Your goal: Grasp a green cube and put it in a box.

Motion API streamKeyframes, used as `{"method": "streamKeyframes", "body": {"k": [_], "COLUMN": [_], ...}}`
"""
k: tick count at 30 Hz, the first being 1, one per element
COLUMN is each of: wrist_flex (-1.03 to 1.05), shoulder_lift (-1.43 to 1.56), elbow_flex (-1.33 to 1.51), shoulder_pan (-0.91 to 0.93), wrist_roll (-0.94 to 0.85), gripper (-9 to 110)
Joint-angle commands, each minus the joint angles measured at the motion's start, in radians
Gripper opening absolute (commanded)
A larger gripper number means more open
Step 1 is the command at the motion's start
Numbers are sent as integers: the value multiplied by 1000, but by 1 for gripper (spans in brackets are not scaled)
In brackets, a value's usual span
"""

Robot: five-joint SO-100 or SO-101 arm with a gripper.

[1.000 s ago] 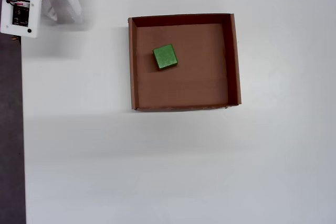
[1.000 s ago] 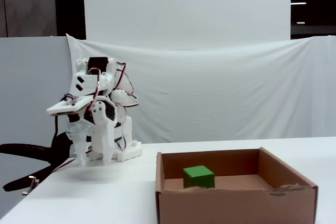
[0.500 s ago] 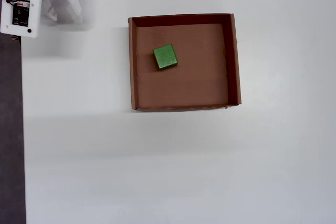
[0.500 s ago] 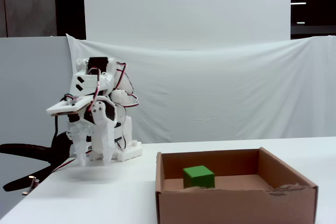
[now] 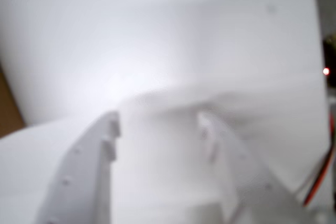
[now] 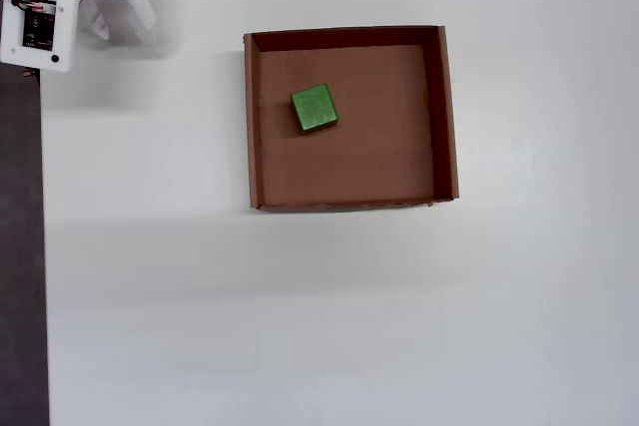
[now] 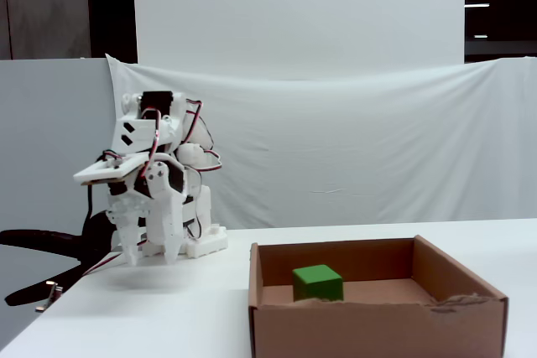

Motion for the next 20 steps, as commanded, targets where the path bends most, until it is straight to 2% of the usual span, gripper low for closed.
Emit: {"method": "streamKeyframes", "body": {"k": [1, 20], "wrist_flex": [-6, -8], "shoulder_lift": [6, 6], "elbow_flex": [-5, -5], "shoulder_pan": [-5, -5], "wrist_roll": [8, 15], "gripper": [21, 21]}}
